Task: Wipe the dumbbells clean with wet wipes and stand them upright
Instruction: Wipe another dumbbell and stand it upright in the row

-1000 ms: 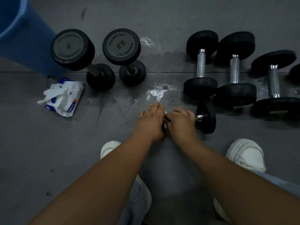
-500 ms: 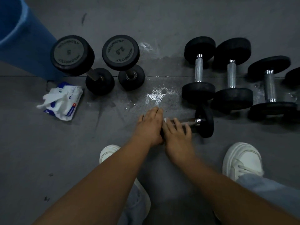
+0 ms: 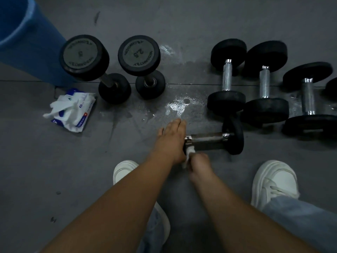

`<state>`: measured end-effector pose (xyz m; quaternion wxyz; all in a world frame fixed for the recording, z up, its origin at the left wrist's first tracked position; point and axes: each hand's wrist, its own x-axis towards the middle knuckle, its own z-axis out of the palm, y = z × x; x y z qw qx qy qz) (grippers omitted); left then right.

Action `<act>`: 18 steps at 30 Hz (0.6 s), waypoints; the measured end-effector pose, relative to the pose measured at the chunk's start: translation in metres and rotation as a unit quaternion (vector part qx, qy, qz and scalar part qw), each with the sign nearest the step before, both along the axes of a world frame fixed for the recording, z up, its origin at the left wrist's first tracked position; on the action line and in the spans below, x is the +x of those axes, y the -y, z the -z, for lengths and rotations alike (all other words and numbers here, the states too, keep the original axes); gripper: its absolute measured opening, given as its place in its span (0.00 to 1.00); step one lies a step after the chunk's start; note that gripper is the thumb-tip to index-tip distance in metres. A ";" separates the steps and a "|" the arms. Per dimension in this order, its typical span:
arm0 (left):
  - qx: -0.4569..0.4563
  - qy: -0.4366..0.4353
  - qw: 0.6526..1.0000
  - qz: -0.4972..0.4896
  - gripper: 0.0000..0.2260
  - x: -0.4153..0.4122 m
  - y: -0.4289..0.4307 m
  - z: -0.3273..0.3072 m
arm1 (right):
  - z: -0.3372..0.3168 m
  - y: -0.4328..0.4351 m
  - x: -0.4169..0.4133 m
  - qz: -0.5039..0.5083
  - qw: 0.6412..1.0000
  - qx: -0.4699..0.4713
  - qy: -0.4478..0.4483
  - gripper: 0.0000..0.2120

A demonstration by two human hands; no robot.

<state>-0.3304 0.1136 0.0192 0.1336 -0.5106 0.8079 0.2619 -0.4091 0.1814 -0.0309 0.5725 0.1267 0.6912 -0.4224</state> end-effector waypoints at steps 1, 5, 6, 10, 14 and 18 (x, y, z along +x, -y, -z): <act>-0.007 -0.004 1.000 -0.006 0.47 0.000 -0.001 0.002 | 0.005 0.012 0.000 0.033 0.998 0.000 0.053 0.11; -0.017 -0.011 1.000 -0.004 0.44 0.000 0.004 0.005 | -0.012 0.022 0.002 0.087 0.989 -0.019 0.116 0.11; -0.016 -0.011 1.000 -0.003 0.44 0.000 0.005 0.005 | -0.014 0.019 0.002 0.094 0.989 -0.015 0.117 0.12; -0.010 -0.023 1.000 -0.014 0.42 0.000 0.000 0.006 | -0.011 0.033 0.004 0.079 0.988 0.006 0.135 0.18; -0.012 -0.008 1.000 -0.004 0.46 0.000 0.004 0.002 | -0.024 0.016 0.004 0.044 0.996 -0.001 0.079 0.15; -0.013 -0.015 1.000 -0.005 0.45 0.000 0.001 0.001 | -0.026 0.020 -0.011 0.015 0.994 0.009 0.112 0.11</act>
